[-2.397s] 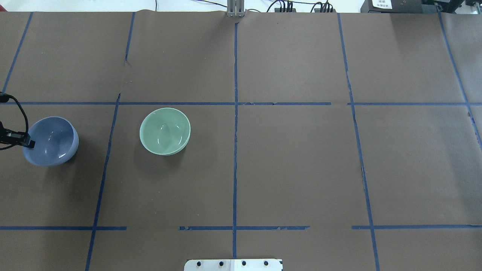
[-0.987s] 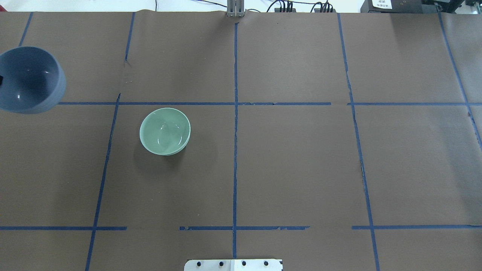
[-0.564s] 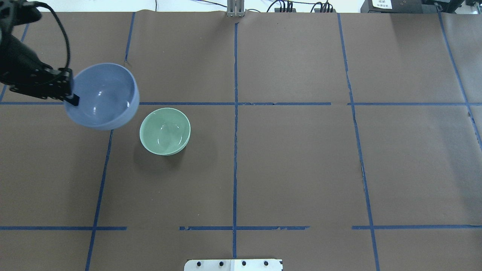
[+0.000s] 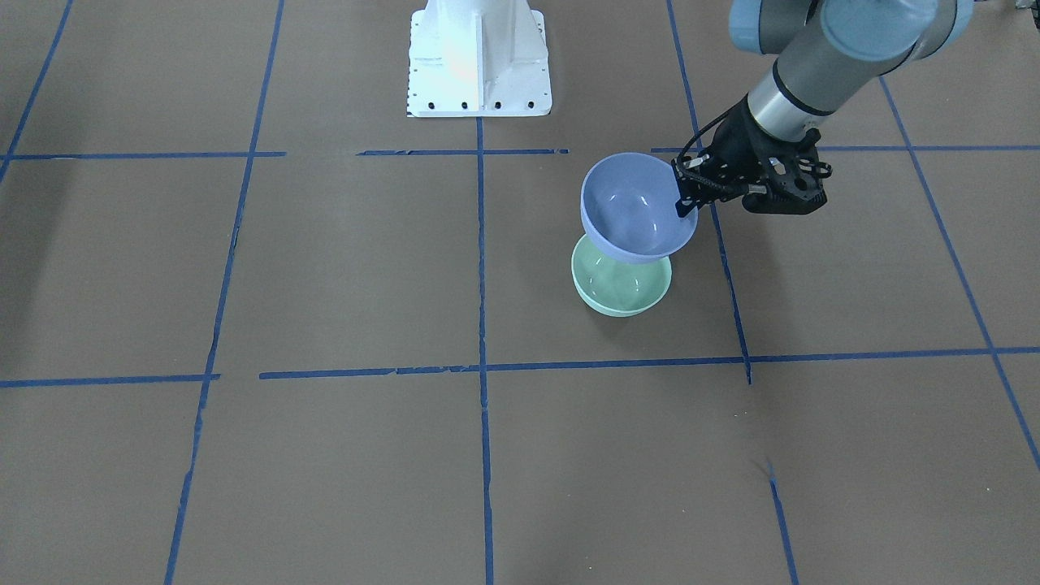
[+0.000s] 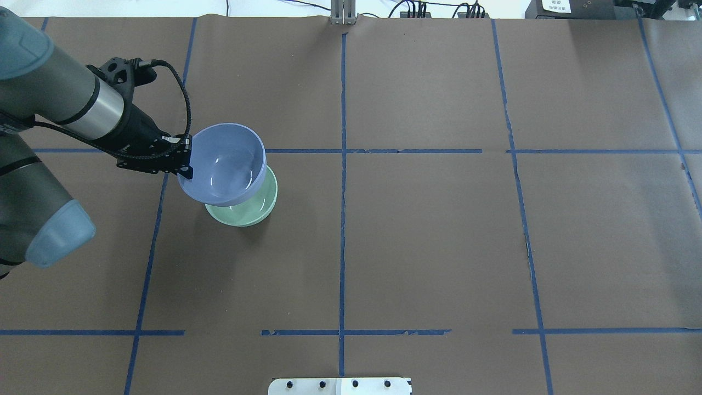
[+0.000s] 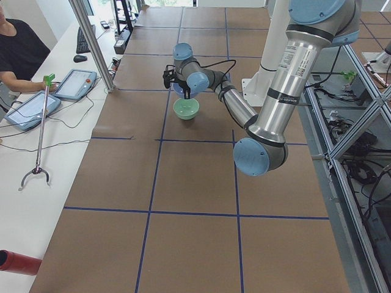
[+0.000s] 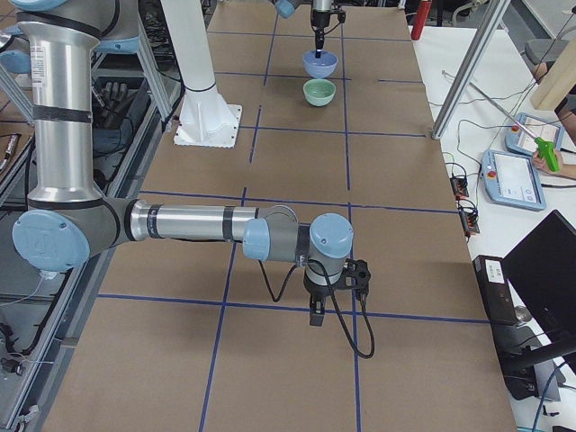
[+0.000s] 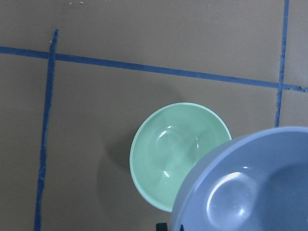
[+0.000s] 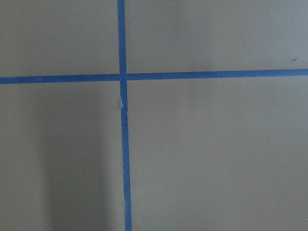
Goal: Stack blue bowl on green bowl
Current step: 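Carry the blue bowl over the green bowl with the left gripper, then lower the blue bowl into the green bowl and open the left gripper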
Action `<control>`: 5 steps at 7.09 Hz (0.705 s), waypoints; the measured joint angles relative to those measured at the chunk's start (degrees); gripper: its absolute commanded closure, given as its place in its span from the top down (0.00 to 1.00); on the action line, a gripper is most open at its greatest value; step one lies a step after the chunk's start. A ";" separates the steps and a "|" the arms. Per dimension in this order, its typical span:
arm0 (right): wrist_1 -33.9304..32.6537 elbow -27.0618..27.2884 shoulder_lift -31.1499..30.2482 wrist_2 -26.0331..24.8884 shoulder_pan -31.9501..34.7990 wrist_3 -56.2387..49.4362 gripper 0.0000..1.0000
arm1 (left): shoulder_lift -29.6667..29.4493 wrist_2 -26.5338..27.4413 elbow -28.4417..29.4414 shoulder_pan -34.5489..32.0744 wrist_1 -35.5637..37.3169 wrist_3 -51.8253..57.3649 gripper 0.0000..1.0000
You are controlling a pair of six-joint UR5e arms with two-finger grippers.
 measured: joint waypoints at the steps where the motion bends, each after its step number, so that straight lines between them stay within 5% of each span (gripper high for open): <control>1: 0.00 0.00 0.00 0.00 -0.01 0.00 1.00 | 0.08 1.55 2.24 1.19 -2.95 -0.38 0.00; 4: 0.00 0.00 0.00 0.00 0.01 0.00 1.00 | 0.32 2.67 7.29 1.97 -8.73 -0.27 0.00; 5: 0.00 0.00 0.00 0.00 0.00 0.00 1.00 | 0.47 2.75 7.98 2.02 -9.68 -0.15 0.17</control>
